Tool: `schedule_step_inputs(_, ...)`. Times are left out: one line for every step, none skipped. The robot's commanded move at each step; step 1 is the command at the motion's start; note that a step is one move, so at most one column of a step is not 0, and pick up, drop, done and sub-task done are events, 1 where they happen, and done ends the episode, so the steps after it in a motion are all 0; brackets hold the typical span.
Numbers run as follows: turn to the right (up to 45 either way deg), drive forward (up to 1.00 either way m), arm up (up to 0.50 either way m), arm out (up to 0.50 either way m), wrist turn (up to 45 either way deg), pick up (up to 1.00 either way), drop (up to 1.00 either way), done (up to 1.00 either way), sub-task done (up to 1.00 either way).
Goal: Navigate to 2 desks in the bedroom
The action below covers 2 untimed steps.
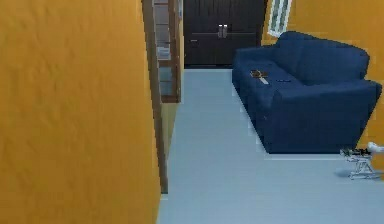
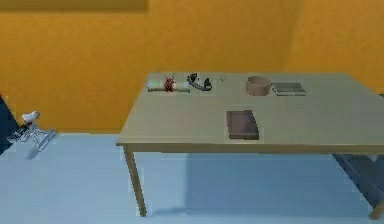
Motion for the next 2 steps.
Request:
schedule_step_inputs(0.0, 1.0, 0.0, 0.0, 0.0, 0.0, 0.0, 0.0, 0.0)
schedule_step_inputs(0.0, 0.45, 0.0, 0.0, 0.0, 0.0, 0.0, 0.0, 0.0)
